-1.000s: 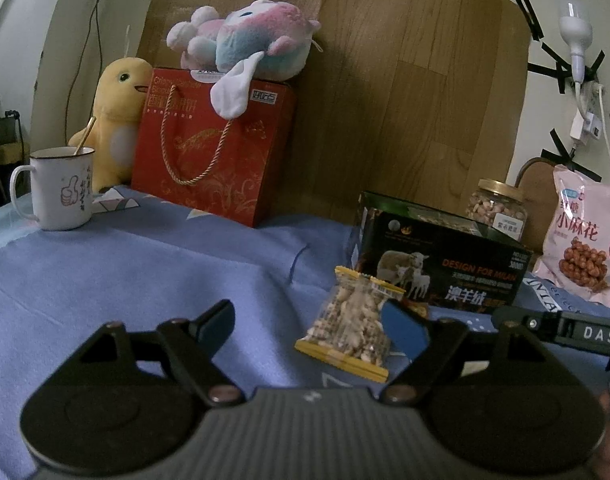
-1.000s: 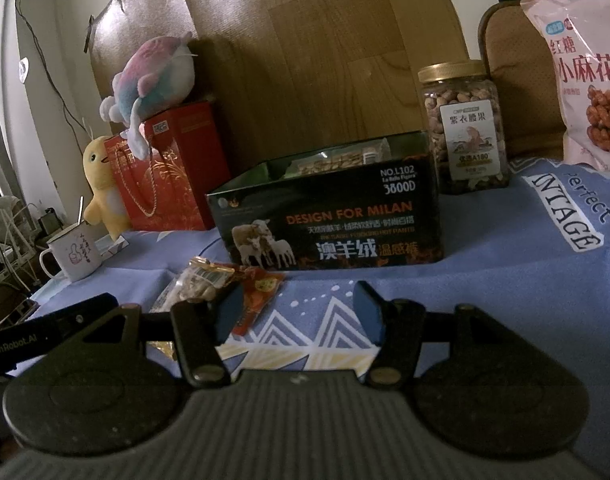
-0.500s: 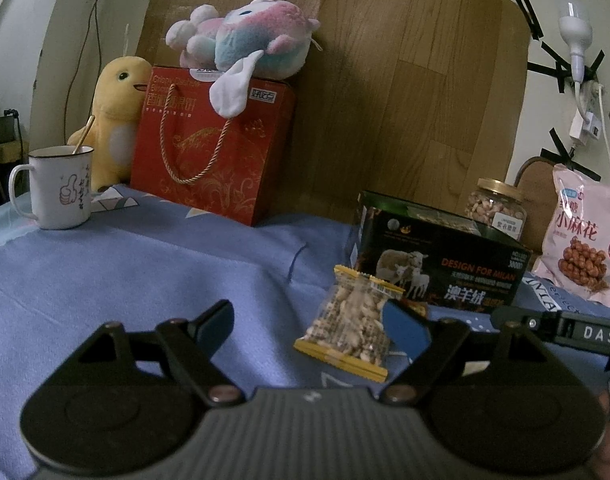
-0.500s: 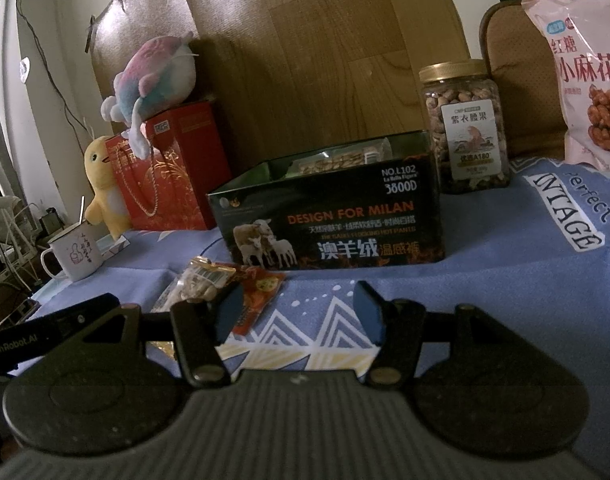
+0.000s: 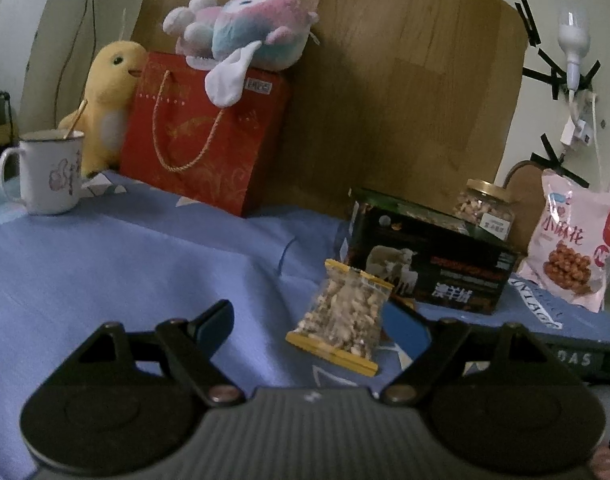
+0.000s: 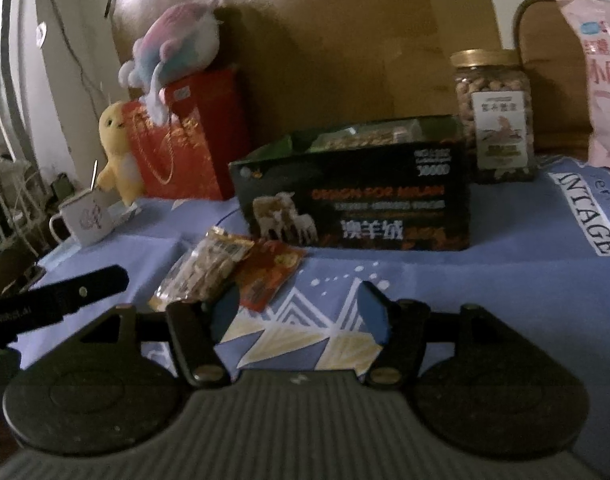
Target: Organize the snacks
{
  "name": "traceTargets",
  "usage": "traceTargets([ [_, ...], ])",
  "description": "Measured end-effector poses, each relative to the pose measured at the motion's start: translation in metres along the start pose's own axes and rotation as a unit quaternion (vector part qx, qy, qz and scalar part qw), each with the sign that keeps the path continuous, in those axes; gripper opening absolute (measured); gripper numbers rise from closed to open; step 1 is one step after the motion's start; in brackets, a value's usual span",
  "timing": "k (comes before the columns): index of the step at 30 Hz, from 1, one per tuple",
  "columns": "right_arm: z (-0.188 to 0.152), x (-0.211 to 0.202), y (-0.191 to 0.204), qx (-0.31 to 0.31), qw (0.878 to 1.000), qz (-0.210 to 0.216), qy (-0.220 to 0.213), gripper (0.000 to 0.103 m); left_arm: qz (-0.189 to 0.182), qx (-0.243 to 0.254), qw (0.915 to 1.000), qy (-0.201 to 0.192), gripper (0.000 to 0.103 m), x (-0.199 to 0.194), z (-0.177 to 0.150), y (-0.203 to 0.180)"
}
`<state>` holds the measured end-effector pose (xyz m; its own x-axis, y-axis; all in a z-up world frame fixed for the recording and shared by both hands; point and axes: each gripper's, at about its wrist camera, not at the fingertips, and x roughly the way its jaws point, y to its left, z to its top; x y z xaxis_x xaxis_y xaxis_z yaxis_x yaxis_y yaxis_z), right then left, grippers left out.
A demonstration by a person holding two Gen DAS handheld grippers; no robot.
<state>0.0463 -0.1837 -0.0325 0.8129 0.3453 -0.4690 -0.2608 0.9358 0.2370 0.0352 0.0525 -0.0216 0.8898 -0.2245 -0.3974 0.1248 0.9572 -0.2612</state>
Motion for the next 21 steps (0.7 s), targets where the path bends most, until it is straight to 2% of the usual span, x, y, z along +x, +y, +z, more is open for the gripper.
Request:
traceTargets([
  [4, 0.006, 0.004, 0.0, 0.006, 1.0, 0.014, 0.021, 0.068, -0.034, -0.032, 0.9984, 0.03, 0.07, 0.006, 0.005, 0.012],
  [7, 0.018, 0.01, -0.004, 0.029, 0.998, 0.046, 0.041, 0.068, -0.056, -0.063, 0.9954, 0.046, 0.069, 0.01, 0.011, 0.02],
  [11, 0.039, 0.028, -0.001, 0.037, 0.994, 0.088, 0.054, 0.067, -0.056, -0.082, 0.9926, 0.069, 0.068, 0.012, 0.013, 0.021],
  [15, 0.055, 0.063, 0.016, 0.006, 0.992, 0.106, 0.064, 0.067, -0.08, -0.103, 0.986, 0.104, 0.051, 0.014, 0.005, 0.018],
  [16, 0.056, 0.074, 0.02, -0.002, 0.992, 0.103, 0.071, 0.065, -0.086, -0.111, 0.9837, 0.112, 0.048, 0.017, 0.003, 0.018],
  [19, 0.054, 0.108, 0.023, 0.005, 0.986, 0.117, 0.119, 0.049, -0.088, -0.13, 0.9807, 0.116, 0.046, 0.024, -0.003, 0.022],
  [20, 0.053, 0.11, 0.021, 0.016, 0.985, 0.12, 0.12, 0.044, -0.091, -0.138, 0.9795, 0.115, 0.046, 0.025, -0.003, 0.025],
  [21, 0.053, 0.107, 0.02, 0.018, 0.984, 0.129, 0.122, 0.043, -0.096, -0.147, 0.9778, 0.114, 0.046, 0.026, -0.003, 0.027],
])
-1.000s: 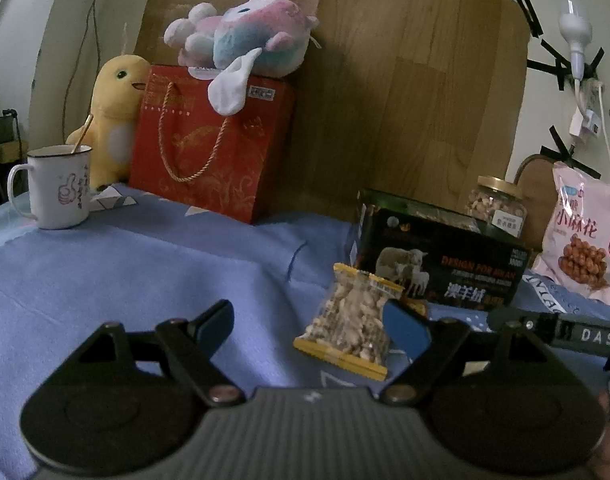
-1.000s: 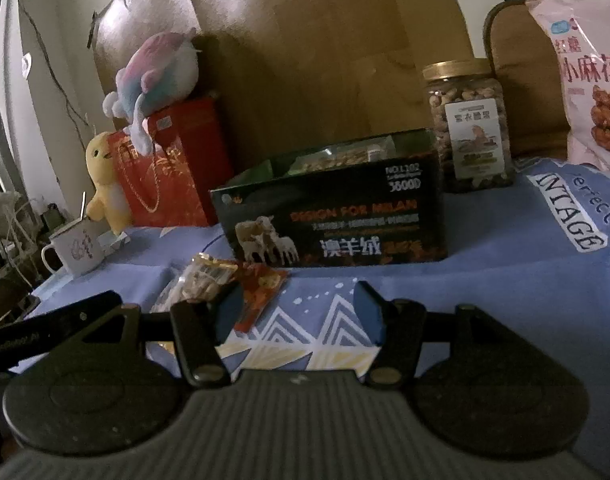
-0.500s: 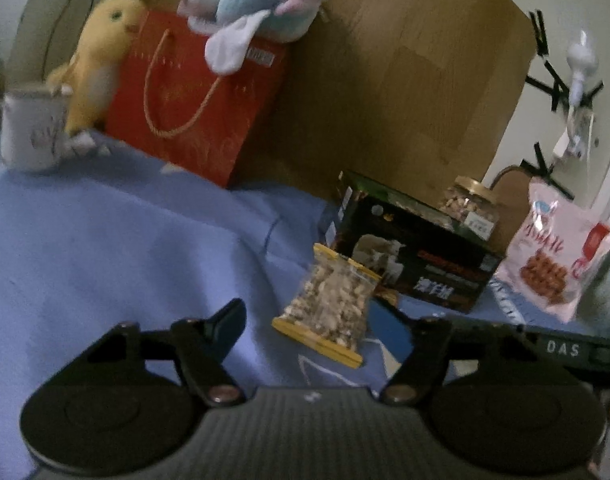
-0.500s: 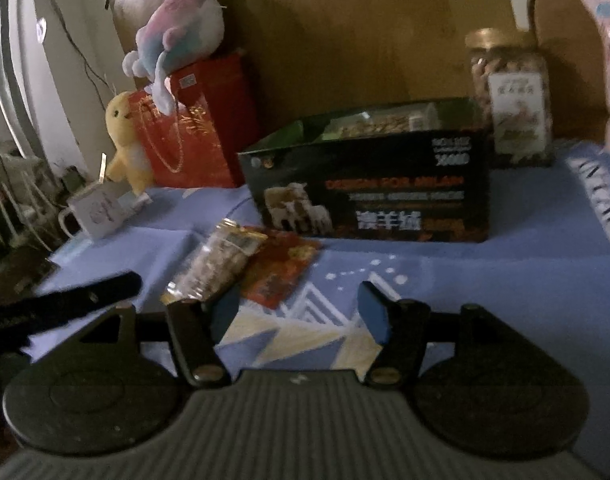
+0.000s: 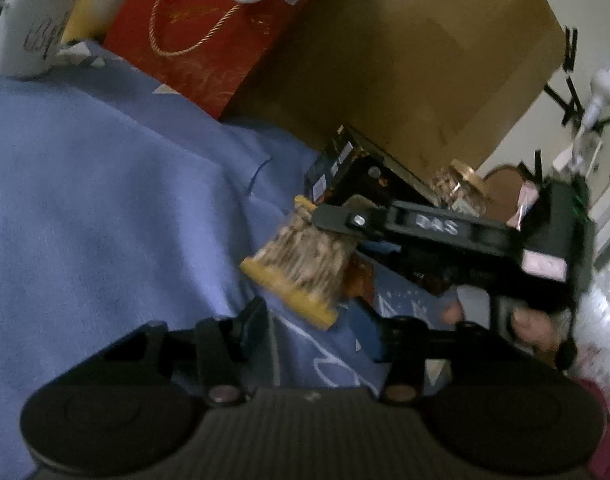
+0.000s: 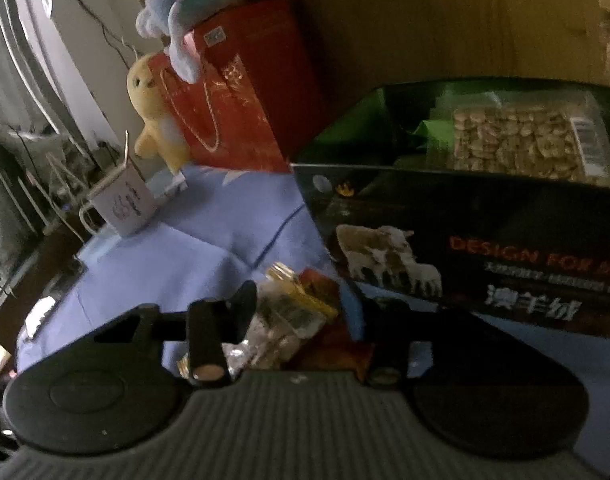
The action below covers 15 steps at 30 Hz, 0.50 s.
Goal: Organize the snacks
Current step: 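Grasp the yellow-edged peanut bag with the right gripper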
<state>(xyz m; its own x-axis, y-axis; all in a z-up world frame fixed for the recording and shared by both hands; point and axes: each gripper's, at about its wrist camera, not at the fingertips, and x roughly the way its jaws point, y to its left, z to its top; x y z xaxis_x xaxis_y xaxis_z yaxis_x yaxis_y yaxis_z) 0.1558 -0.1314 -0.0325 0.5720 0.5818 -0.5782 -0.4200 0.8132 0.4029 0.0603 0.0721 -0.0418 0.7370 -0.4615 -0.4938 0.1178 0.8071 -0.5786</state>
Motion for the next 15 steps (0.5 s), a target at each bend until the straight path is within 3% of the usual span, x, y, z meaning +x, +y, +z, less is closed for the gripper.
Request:
traceTargets([
  [2, -0.003, -0.009, 0.005, -0.015, 1.0, 0.008, 0.002, 0.03, -0.011, -0.01, 0.9999, -0.005, 0.046, 0.001, 0.0, 0.004],
  [8, -0.033, -0.043, 0.005, -0.008, 0.999, 0.022, 0.024, 0.024, -0.03, -0.023, 0.9991, -0.018, 0.046, -0.004, -0.003, 0.01],
  [13, -0.055, -0.068, 0.001, 0.007, 1.0, 0.018, 0.008, 0.029, -0.039, -0.037, 0.9981, -0.03, 0.046, -0.01, -0.003, 0.015],
  [15, -0.061, -0.075, -0.006, 0.018, 1.0, 0.02, -0.001, 0.04, -0.033, -0.037, 0.9984, -0.028, 0.046, -0.008, -0.003, 0.015],
])
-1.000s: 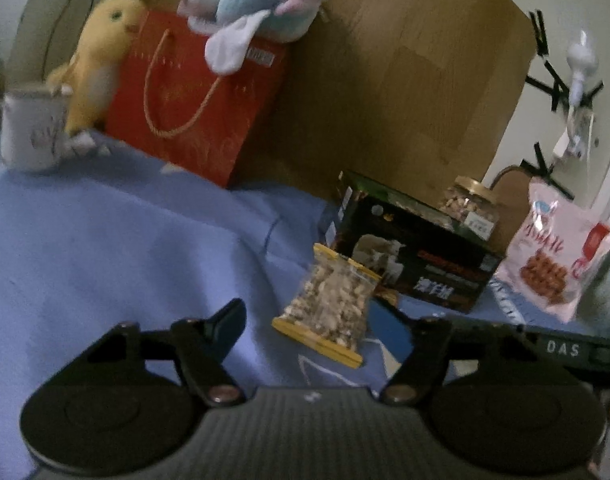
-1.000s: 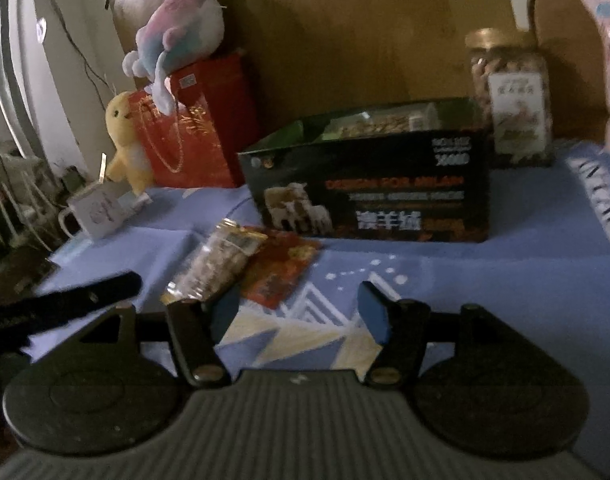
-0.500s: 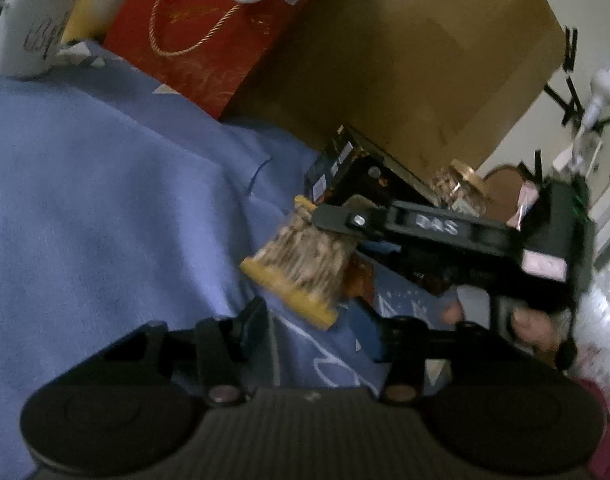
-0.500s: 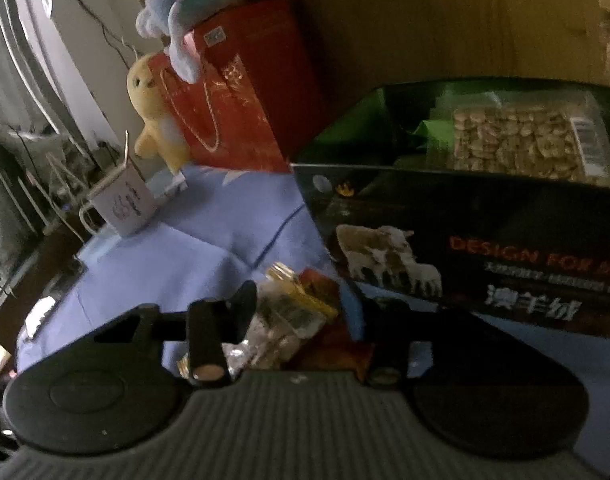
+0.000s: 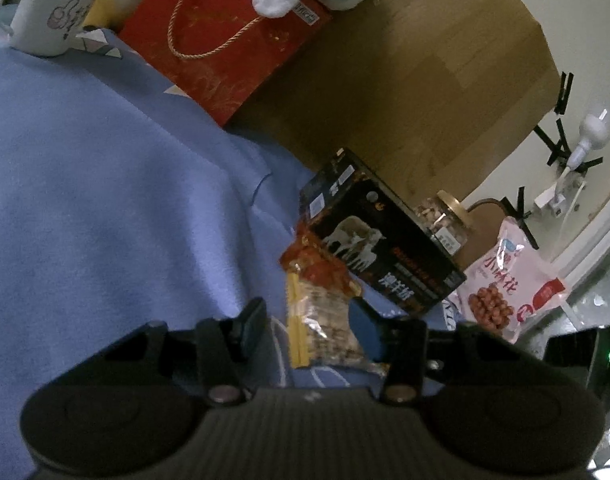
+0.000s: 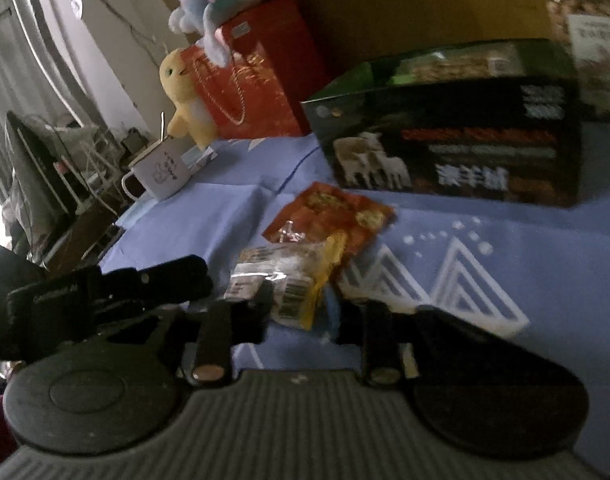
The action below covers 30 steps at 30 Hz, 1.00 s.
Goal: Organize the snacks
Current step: 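Grasp the yellow-edged peanut bag with the right gripper, then carry the peanut bag into the black tin box and release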
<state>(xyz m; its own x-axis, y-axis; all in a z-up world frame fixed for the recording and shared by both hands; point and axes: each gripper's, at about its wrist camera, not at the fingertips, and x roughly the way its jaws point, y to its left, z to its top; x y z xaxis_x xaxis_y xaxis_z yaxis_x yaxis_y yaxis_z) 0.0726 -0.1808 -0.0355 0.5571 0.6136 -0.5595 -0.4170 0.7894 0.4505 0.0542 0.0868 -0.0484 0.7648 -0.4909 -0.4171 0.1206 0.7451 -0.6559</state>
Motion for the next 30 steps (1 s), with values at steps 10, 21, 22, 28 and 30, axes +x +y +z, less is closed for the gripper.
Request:
traceTargets([
  [10, -0.004, 0.001, 0.002, -0.032, 0.999, 0.007, 0.002, 0.056, 0.002, 0.04, 0.9989, 0.026, 0.05, 0.012, -0.003, -0.013],
  [21, -0.009, 0.015, 0.022, -0.105, 0.994, -0.019, -0.009, 0.035, 0.006, 0.087, 0.9955, 0.038, 0.028, 0.02, -0.009, -0.027],
  [22, -0.008, 0.015, 0.022, -0.103, 0.994, -0.02, -0.01, 0.033, 0.008, 0.093, 0.9949, 0.037, 0.028, 0.02, -0.01, -0.029],
  [28, -0.01, 0.014, 0.023, -0.11, 0.993, -0.028, -0.016, 0.031, 0.013, 0.125, 0.9915, 0.032, 0.026, 0.019, -0.014, -0.038],
  [30, -0.011, 0.014, 0.024, -0.115, 0.993, -0.031, -0.02, 0.031, 0.011, 0.125, 0.9916, 0.032, 0.026, 0.019, -0.013, -0.037],
])
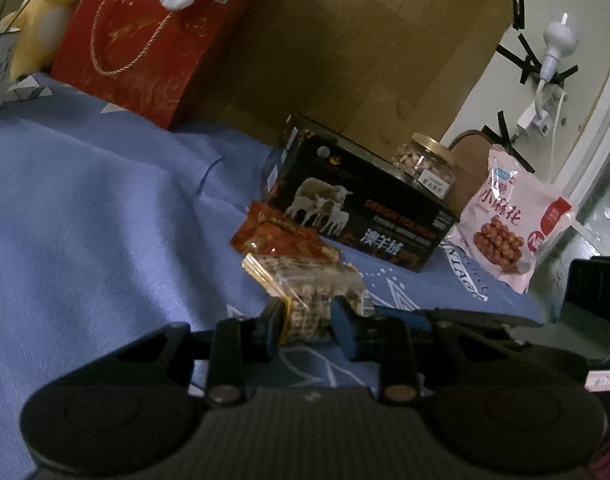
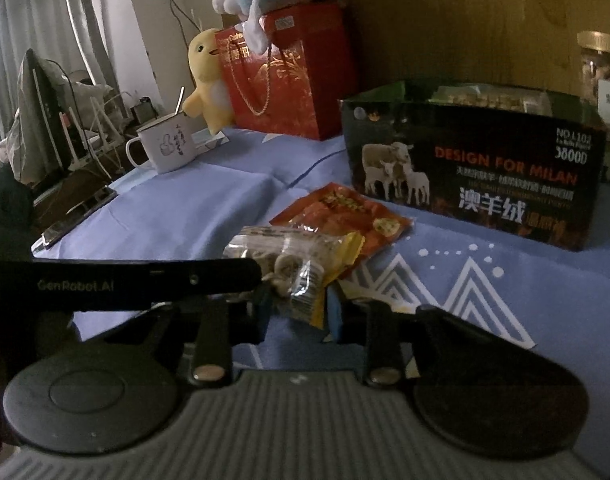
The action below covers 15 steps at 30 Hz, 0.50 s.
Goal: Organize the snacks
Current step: 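Carry the peanut bag into the black tin box and release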
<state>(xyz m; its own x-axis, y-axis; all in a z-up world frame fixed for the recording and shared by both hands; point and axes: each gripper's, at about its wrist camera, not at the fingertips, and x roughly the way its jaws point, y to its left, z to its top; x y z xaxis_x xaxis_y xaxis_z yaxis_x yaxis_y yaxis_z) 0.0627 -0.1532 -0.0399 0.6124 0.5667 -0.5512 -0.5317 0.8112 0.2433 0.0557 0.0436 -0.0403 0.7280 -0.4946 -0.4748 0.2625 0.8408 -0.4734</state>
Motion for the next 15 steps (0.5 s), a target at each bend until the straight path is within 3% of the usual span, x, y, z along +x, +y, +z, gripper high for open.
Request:
traceTargets([
  [10, -0.001, -0.008, 0.002, 0.0, 1.0, 0.002, -0.02, 0.031, 0.009, 0.018, 0.9995, -0.022, 0.026, -0.01, -0.002, -0.014],
  [15, 0.008, -0.021, -0.002, 0.016, 0.999, 0.01, -0.038, 0.03, 0.0, 0.015, 0.9993, -0.033, 0.026, -0.016, 0.016, -0.027],
])
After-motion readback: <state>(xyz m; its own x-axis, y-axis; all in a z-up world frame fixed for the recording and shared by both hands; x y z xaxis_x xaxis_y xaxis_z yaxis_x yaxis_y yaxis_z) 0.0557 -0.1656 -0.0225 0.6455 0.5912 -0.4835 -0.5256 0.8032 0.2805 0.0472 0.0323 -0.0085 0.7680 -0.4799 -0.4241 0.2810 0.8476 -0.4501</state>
